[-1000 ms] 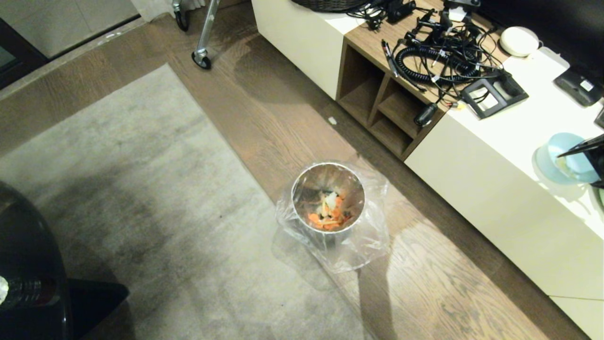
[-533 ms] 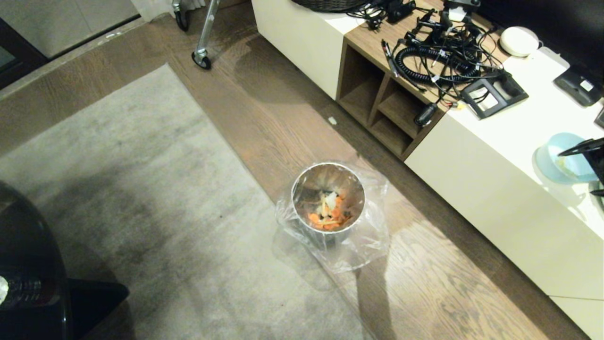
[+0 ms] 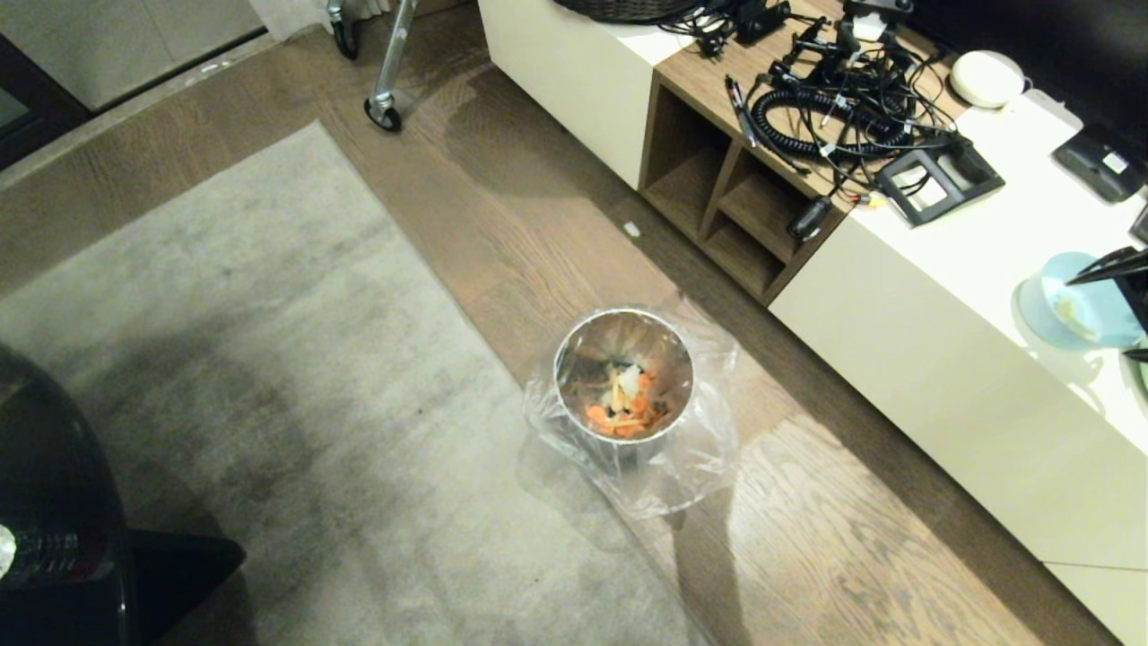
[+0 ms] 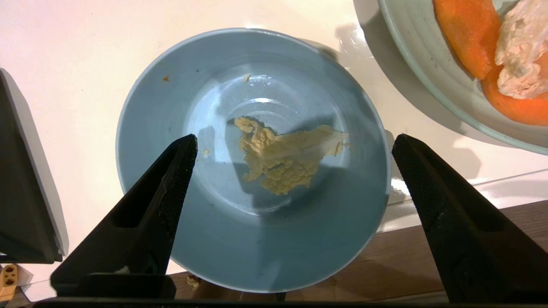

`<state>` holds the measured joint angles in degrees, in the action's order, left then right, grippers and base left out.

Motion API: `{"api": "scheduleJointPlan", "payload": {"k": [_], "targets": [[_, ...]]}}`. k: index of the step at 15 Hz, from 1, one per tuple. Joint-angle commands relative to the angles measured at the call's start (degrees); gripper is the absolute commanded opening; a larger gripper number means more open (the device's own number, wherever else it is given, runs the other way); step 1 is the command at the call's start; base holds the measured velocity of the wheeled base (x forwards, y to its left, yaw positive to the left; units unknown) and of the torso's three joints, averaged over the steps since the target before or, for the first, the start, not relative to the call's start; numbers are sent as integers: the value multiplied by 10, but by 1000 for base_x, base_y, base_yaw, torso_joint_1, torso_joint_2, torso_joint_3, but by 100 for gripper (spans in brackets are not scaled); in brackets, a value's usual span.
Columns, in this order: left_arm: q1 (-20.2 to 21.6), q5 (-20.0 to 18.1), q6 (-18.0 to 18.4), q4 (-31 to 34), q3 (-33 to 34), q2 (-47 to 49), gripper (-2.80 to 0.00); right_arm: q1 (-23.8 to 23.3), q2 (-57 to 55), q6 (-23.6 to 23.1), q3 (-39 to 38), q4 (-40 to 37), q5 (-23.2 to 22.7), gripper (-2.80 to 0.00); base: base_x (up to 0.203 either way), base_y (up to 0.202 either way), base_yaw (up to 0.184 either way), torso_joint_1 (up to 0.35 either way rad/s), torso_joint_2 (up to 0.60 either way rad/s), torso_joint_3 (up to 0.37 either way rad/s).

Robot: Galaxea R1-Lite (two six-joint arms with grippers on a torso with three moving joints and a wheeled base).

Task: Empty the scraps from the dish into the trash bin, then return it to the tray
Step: Pick up the bowl with leftover food

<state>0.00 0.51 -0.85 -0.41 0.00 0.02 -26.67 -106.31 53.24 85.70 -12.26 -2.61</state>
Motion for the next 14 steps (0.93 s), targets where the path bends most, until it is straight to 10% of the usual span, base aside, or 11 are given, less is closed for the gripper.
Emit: {"api": "scheduleJointPlan", "payload": {"k": [1, 14], "targets": [[0, 0, 0, 0, 0, 0, -280, 0, -5, 15, 0, 2, 0, 0, 0, 0, 0, 0, 0, 0], [0, 0, 0, 0, 0, 0, -280, 43, -5, 152, 0, 51, 0, 0, 0, 0, 0, 0, 0, 0]]}}
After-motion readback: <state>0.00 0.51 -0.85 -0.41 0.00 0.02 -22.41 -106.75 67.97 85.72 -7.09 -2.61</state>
